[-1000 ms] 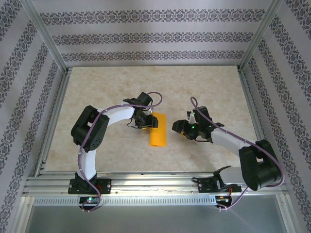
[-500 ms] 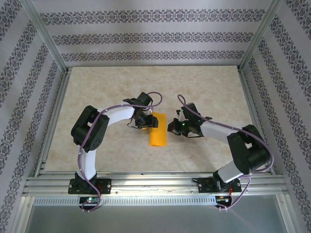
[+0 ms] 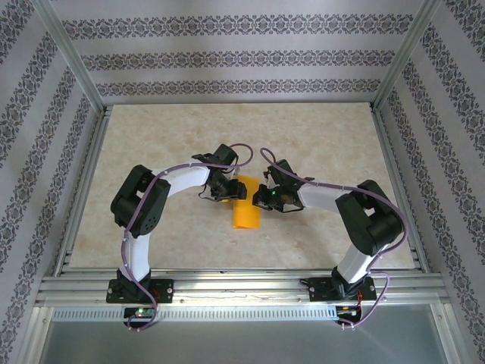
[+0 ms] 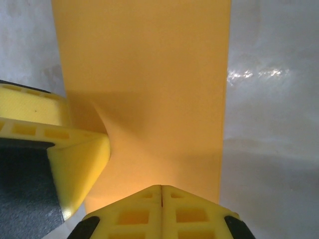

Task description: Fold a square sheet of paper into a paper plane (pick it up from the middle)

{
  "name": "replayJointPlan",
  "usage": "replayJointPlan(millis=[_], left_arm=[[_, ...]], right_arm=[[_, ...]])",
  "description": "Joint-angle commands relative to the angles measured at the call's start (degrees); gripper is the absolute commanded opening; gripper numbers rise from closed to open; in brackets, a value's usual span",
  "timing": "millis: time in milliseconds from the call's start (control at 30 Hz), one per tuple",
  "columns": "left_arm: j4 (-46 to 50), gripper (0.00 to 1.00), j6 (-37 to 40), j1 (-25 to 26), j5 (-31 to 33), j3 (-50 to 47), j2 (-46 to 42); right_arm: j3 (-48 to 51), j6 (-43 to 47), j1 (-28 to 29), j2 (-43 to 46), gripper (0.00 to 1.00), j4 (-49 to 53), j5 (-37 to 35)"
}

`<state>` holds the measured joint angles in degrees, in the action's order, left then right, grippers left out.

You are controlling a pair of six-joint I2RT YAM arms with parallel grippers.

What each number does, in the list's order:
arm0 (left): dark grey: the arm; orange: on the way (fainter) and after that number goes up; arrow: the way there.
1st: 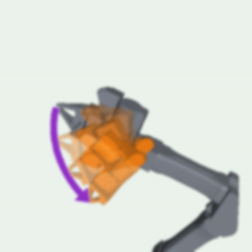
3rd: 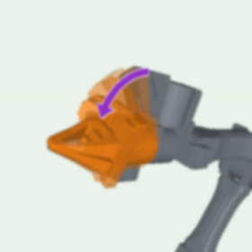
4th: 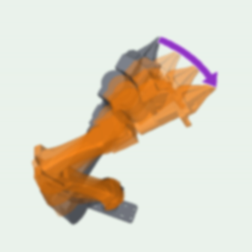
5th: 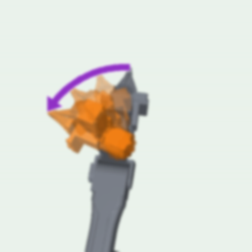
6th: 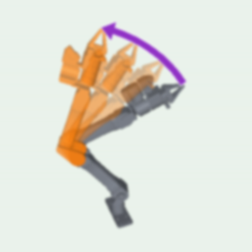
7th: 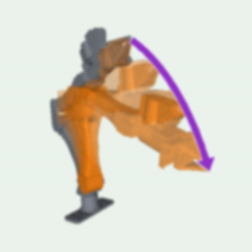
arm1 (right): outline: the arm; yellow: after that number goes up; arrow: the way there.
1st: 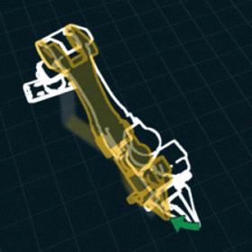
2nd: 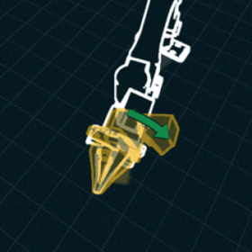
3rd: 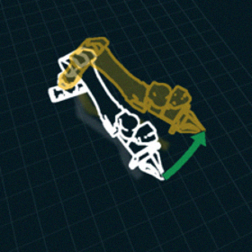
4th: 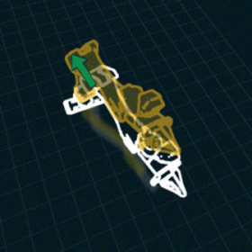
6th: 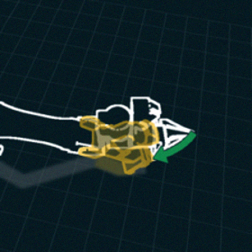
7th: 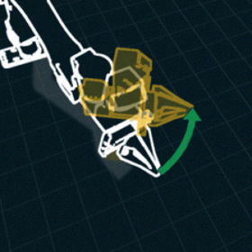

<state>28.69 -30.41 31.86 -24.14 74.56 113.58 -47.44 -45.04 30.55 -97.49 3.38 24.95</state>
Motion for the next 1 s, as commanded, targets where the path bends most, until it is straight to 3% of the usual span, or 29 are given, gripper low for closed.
replayJointPlan(millis=[0, 233, 567, 967], left_arm=[[-0.83, 0.54, 0.44, 0.76, 0.82, -2.42, 5.16], [-0.30, 0.54, 0.71, 0.77, 0.85, -2.41, 5.16], [-1.76, 0.54, -0.64, 0.84, 0.09, -3.10, 3.50], [-10.52, 0.58, -7.93, 0.01, 1.68, -8.26, -11.54]], right_arm=[[-2.05, 1.33, 0.65, -1.35, 0.00, 0.78, -0.59], [-3.80, 2.03, 0.66, -4.34, 0.00, 0.87, 0.98], [-1.87, 8.02, 0.00, -7.69, 0.00, 6.61, -2.36], [-6.06, 19.12, -4.52, -10.97, 0.00, 12.51, 4.07]])
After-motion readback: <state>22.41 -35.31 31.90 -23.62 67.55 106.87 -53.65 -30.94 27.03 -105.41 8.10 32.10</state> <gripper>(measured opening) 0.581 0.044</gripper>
